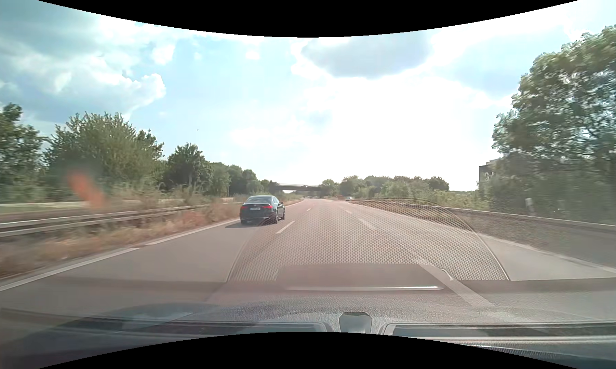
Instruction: Follow the waypoints while adhering to traffic rules and regulations
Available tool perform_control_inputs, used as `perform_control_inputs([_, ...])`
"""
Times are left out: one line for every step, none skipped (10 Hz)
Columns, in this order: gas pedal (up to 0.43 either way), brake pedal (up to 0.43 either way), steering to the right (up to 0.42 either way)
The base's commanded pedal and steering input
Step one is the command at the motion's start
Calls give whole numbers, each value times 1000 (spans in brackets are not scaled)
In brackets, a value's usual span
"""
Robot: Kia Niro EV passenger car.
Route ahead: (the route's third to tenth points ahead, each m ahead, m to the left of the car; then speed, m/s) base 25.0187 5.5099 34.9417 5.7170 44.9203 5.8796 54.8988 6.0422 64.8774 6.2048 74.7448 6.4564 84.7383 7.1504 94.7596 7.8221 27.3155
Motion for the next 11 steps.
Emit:
perform_control_inputs([220, 0, -5])
perform_control_inputs([220, 0, -5])
perform_control_inputs([209, 0, -5])
perform_control_inputs([209, 0, -5])
perform_control_inputs([209, 0, -5])
perform_control_inputs([209, 0, -5])
perform_control_inputs([209, 0, -4])
perform_control_inputs([209, 0, -5])
perform_control_inputs([209, 0, -4])
perform_control_inputs([209, 0, -5])
perform_control_inputs([209, 0, -5])
